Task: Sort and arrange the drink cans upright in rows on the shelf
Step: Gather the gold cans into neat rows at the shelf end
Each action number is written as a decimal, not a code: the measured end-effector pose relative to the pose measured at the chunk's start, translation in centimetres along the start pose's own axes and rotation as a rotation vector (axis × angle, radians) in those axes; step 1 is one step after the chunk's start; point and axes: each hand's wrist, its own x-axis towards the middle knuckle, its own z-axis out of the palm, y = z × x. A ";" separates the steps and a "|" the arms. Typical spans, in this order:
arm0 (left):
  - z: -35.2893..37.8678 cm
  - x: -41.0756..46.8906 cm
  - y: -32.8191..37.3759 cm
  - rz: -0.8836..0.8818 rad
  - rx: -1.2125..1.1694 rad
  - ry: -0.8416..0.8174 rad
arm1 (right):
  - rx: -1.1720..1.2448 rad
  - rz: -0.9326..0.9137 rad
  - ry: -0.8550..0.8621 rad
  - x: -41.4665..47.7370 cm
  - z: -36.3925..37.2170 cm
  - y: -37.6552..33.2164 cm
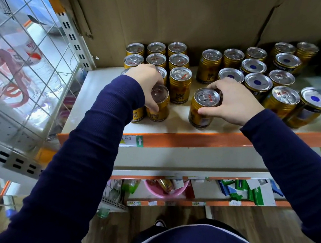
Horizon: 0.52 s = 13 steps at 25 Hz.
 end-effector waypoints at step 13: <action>6.2 -1.8 -0.6 -0.281 -0.155 0.444 | 0.085 -0.189 -0.081 0.3 0.5 -0.3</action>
